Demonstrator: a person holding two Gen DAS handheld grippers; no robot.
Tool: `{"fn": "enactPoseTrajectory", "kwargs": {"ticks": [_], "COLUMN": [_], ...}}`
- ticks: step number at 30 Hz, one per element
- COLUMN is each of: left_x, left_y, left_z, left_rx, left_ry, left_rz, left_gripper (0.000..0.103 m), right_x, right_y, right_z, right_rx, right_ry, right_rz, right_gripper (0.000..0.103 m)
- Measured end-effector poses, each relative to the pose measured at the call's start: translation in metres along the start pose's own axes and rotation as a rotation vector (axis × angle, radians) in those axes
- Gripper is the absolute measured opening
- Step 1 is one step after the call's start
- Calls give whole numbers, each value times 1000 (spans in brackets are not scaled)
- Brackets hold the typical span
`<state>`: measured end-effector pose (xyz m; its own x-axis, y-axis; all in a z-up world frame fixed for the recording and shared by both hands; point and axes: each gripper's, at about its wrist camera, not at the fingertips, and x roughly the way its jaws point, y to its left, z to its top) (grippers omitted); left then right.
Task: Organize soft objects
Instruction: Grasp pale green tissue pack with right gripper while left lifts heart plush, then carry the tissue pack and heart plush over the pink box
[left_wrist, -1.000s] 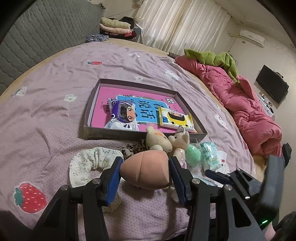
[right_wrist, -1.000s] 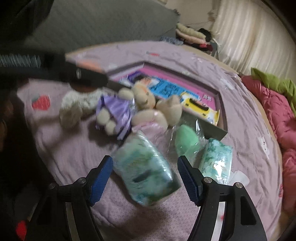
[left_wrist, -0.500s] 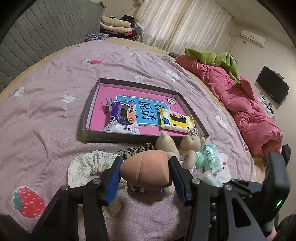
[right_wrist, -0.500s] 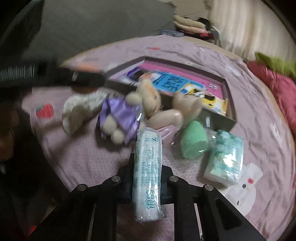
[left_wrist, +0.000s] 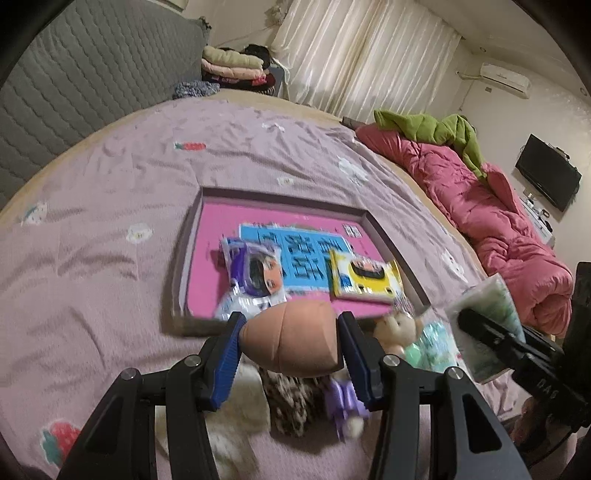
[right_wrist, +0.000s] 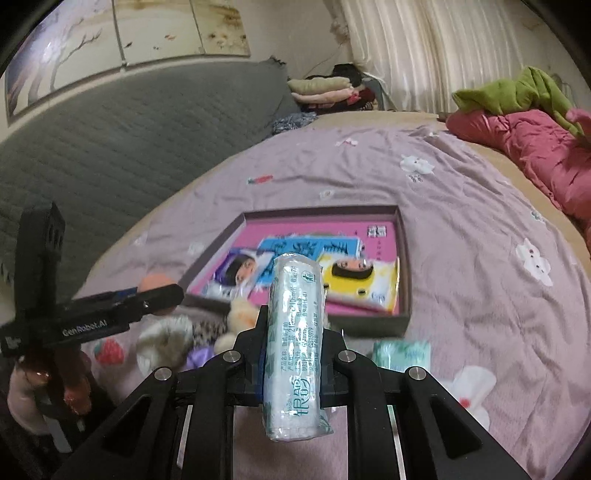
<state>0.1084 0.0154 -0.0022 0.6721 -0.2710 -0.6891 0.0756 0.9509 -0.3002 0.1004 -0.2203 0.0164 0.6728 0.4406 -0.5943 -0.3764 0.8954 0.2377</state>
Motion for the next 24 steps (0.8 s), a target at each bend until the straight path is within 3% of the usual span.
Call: {"fn": "enactPoseTrajectory", "kwargs": {"ticks": [12,24], "left_x": [34,79], "left_y": [6,-3], "left_z": [32,50], "left_rx": [-6,39], "left_ry": [-21,20], "left_rz": [7,0], "left_gripper": [52,52], "right_x": [30,48], "right_y": [-15,-30], "right_z": [30,46], "right_rx": [23,48], "right_ry": [-39,-42], "right_rz": [21,16], "right_gripper": [18,18]}}
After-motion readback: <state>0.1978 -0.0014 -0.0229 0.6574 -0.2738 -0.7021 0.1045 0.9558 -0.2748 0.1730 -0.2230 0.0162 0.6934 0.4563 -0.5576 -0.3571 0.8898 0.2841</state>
